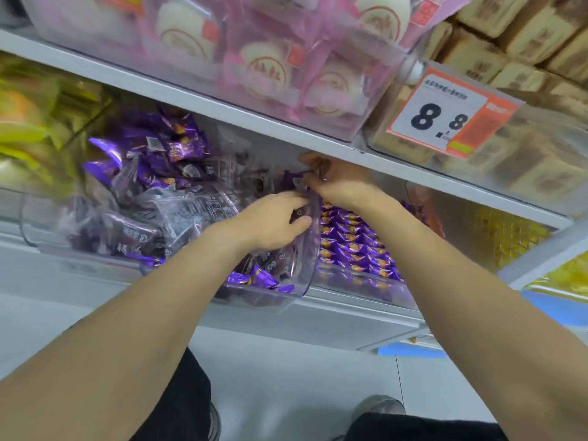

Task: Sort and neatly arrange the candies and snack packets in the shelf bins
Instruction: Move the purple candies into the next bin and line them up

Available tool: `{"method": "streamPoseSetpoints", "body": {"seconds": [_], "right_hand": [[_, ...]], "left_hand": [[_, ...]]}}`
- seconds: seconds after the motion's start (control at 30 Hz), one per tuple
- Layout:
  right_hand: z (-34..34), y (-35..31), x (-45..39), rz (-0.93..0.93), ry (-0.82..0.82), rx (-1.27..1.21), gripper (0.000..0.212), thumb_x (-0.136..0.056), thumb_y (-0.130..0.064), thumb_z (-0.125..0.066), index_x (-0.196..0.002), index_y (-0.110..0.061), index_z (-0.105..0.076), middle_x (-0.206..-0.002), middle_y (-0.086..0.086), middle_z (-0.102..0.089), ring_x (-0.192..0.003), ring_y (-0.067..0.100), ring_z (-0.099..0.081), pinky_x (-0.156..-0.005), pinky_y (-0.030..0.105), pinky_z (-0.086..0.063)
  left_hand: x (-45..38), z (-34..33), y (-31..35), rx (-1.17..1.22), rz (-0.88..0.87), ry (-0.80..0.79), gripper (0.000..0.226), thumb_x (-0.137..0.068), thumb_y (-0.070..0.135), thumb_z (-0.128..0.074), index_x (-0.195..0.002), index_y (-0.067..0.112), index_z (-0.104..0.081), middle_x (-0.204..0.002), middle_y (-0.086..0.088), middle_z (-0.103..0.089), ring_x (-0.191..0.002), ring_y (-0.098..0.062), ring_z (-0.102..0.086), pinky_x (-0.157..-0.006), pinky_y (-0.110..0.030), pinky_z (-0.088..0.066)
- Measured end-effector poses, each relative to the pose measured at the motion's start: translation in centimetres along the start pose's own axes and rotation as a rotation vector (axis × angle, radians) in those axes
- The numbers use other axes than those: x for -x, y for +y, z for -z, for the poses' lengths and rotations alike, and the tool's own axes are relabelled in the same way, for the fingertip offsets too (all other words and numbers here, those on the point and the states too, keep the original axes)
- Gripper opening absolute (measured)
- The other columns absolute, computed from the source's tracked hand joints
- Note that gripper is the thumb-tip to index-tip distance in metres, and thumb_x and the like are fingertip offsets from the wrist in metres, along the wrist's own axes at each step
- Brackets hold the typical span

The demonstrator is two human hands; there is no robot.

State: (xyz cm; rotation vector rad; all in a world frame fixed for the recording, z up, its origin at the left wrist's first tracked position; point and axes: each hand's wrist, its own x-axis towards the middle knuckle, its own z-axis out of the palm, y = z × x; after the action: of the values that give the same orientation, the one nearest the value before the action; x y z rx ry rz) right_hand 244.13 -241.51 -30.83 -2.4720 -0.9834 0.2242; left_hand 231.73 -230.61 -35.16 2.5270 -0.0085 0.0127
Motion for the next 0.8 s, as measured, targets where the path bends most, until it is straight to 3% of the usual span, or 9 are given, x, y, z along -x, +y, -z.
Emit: {"method": "streamPoseSetpoints", "body": {"seconds": [0.03,0.1,0.23,0.27,0.33,0.4,0.53,0.67,0.8], "right_hand": [[0.2,-0.3,-0.7,0.016,-0.053,0.076,0.038,-0.096,-0.011,-0.058,-0.134,-0.009,-0.055,-0.128,-0.001,-0.059,-0.112,0.012,-0.055,-0.085,-0.001,-0.032],[0.3,-0.7,-2.3,0.029,-0.160,0.177,0.046,-0.098,-0.009,-0.056,-0.142,-0.005,-0.044,-0.142,0.007,-0.051,-0.130,0.020,-0.048,-0.087,0.002,-0.027],[-0.2,-1.4,-5.2,-0.009,-0.390,0.512,0.059,-0.093,-0.022,-0.067,-0.144,-0.005,-0.044,-0.149,0.014,-0.044,-0.135,0.029,-0.043,-0.106,0.030,-0.033],[-0.4,-1.3,-5.8,0.013,-0.407,0.593,0.052,-0.091,-0.022,-0.069,-0.137,-0.004,-0.053,-0.143,0.015,-0.051,-0.128,0.030,-0.049,-0.104,0.033,-0.037],[-0.9,-1.5,-6.4,0.052,-0.424,0.670,0.018,-0.089,-0.020,-0.069,-0.098,-0.004,-0.070,-0.105,0.012,-0.065,-0.099,0.028,-0.058,-0.087,0.032,-0.045],[-1.1,-1.4,-6.4,0.051,-0.450,0.631,0.020,-0.089,-0.014,-0.068,-0.073,-0.003,-0.065,-0.079,0.006,-0.059,-0.077,0.022,-0.052,-0.075,0.030,-0.040],[-1.2,-1.6,-6.1,0.079,-0.367,0.480,0.025,-0.086,-0.020,-0.075,-0.095,0.003,-0.072,-0.094,0.008,-0.063,-0.089,0.027,-0.059,-0.080,0.035,-0.047],[-2.5,-2.5,-6.7,0.163,-0.388,0.466,0.024,-0.077,-0.017,-0.082,-0.097,-0.004,-0.078,-0.094,0.006,-0.074,-0.085,0.023,-0.064,-0.069,0.026,-0.040],[-2.8,-2.3,-7.2,0.201,-0.394,0.532,0.021,-0.079,-0.014,-0.080,-0.098,-0.009,-0.079,-0.093,-0.001,-0.073,-0.086,0.016,-0.064,-0.074,0.021,-0.038]], "left_hand": [[0.0,0.1,-0.2,-0.022,0.008,-0.022,0.044,-0.101,0.035,-0.046,-0.137,0.010,-0.053,-0.143,-0.009,-0.053,-0.127,-0.029,-0.051,-0.104,-0.033,-0.038],[0.0,0.4,-0.5,-0.036,0.016,-0.053,0.043,-0.101,0.038,-0.045,-0.131,0.009,-0.057,-0.137,-0.008,-0.057,-0.119,-0.030,-0.056,-0.099,-0.037,-0.043],[0.0,1.1,-1.1,0.004,0.040,-0.115,0.048,-0.101,0.036,-0.048,-0.145,0.018,-0.047,-0.151,0.002,-0.045,-0.136,-0.022,-0.045,-0.111,-0.028,-0.033],[0.1,1.2,-1.2,0.026,0.045,-0.125,0.050,-0.101,0.036,-0.048,-0.147,0.020,-0.044,-0.153,0.004,-0.042,-0.140,-0.020,-0.040,-0.114,-0.028,-0.030],[0.3,1.6,-1.4,0.075,0.052,-0.133,0.052,-0.100,0.040,-0.049,-0.149,0.024,-0.041,-0.154,0.007,-0.040,-0.143,-0.018,-0.036,-0.118,-0.031,-0.027],[0.5,2.0,-1.5,0.106,0.061,-0.142,0.053,-0.099,0.041,-0.050,-0.149,0.026,-0.040,-0.155,0.008,-0.039,-0.143,-0.016,-0.035,-0.118,-0.031,-0.027],[1.1,2.3,-1.1,-0.007,0.054,-0.225,0.045,-0.101,0.037,-0.044,-0.145,0.025,-0.046,-0.151,0.001,-0.046,-0.138,-0.024,-0.042,-0.114,-0.037,-0.034],[1.5,2.2,-1.0,-0.056,0.045,-0.291,0.040,-0.103,0.036,-0.039,-0.138,0.020,-0.052,-0.147,-0.003,-0.050,-0.134,-0.028,-0.044,-0.111,-0.042,-0.037],[1.5,2.1,-1.2,-0.044,0.044,-0.285,0.040,-0.102,0.038,-0.040,-0.134,0.019,-0.054,-0.141,-0.005,-0.055,-0.131,-0.029,-0.047,-0.109,-0.042,-0.039]]}}
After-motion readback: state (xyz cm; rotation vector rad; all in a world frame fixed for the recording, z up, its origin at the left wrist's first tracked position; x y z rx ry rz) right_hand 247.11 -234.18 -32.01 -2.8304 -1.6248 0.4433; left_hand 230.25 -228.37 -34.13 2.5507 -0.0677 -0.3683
